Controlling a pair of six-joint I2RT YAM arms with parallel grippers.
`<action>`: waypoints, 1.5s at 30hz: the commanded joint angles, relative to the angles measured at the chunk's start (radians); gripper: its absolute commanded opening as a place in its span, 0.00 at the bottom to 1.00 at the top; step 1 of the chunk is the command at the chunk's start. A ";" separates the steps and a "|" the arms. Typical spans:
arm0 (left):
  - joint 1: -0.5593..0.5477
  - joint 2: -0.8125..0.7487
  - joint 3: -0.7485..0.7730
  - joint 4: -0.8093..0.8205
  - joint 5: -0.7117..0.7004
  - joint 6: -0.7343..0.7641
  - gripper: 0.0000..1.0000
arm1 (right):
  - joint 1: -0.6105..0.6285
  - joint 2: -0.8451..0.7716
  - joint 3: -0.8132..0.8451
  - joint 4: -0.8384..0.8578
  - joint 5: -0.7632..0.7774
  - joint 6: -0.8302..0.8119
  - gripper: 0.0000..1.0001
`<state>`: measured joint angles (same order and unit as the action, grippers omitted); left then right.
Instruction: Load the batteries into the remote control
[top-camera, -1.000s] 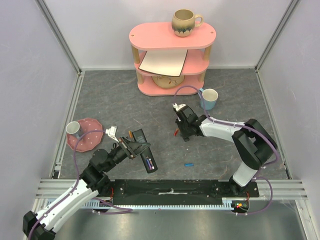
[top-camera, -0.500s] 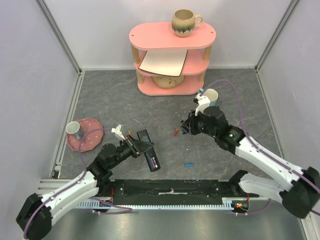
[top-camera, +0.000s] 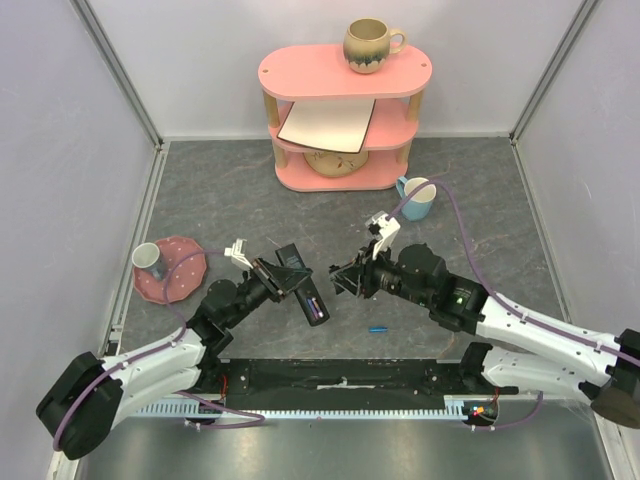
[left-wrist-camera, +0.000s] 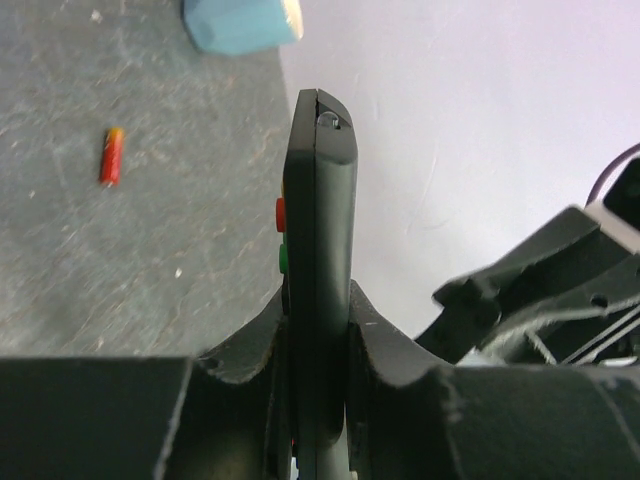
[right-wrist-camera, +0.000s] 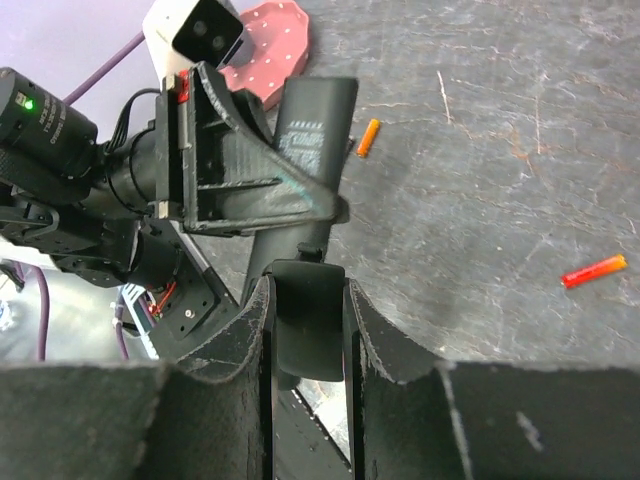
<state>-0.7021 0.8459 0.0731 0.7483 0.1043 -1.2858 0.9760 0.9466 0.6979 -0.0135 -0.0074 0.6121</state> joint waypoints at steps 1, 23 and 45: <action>0.000 -0.002 0.063 0.117 -0.103 -0.024 0.02 | 0.099 0.043 0.101 0.041 0.154 -0.055 0.00; -0.008 -0.019 0.065 0.097 -0.203 -0.072 0.02 | 0.254 0.138 0.120 0.095 0.325 -0.097 0.00; -0.008 -0.045 0.071 0.077 -0.169 -0.102 0.02 | 0.279 0.149 0.081 0.141 0.356 -0.104 0.00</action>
<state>-0.7048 0.8207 0.1169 0.7921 -0.0673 -1.3518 1.2469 1.0935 0.7753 0.0753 0.3164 0.5224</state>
